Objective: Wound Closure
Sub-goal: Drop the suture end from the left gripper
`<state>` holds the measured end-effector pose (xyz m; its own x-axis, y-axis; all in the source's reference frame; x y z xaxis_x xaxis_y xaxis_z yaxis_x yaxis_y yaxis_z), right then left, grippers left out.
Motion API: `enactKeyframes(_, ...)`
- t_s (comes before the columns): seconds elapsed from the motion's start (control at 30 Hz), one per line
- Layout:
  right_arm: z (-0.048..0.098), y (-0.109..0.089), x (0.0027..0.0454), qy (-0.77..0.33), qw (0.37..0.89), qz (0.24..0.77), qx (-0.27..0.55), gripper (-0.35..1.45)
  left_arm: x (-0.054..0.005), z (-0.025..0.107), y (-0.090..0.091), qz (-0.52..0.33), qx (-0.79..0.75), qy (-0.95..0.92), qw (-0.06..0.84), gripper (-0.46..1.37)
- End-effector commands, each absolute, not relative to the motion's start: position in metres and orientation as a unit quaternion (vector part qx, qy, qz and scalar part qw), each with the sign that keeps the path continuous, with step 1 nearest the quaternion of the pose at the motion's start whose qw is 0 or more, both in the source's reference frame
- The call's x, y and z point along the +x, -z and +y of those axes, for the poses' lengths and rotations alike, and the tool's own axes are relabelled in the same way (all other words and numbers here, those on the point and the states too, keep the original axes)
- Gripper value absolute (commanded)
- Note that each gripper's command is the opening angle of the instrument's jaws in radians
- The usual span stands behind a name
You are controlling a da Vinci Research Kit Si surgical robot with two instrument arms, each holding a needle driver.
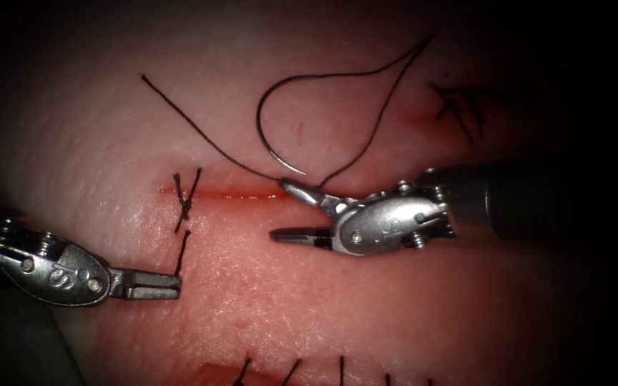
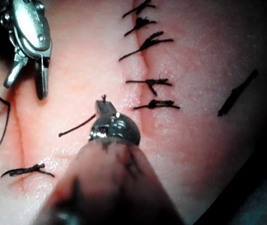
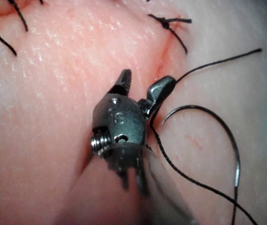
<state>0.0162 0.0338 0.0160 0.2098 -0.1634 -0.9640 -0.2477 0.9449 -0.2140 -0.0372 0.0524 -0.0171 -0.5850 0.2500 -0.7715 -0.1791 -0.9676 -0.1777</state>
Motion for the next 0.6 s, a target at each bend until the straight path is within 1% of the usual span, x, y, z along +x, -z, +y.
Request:
enactKeyframes(0.03, 0.034, -0.016, 0.0154, -0.032, 0.764, 0.624, -0.164, 1.36, -0.0378, 0.052, 0.017, -0.046, -0.444, -0.887, 0.121, -0.35)
enactKeyframes(0.1, 0.034, -0.016, 0.0133, -0.037, 0.767, 0.618, -0.166, 1.34, -0.0397, 0.051, 0.017, -0.056, -0.453, -0.882, 0.118, -0.35)
enactKeyframes(0.3, 0.035, -0.017, 0.0101, -0.047, 0.776, 0.604, -0.176, 1.33, -0.0443, 0.05, 0.018, -0.092, -0.505, -0.851, 0.113, -0.35)
enactKeyframes(0.5, 0.035, -0.017, 0.0094, -0.057, 0.783, 0.591, -0.186, 1.36, -0.0476, 0.049, 0.017, -0.113, -0.521, -0.839, 0.109, -0.35)
enactKeyframes(0.6, 0.034, -0.017, 0.0096, -0.057, 0.783, 0.591, -0.187, 1.36, -0.0481, 0.048, 0.016, -0.115, -0.522, -0.838, 0.113, -0.35)
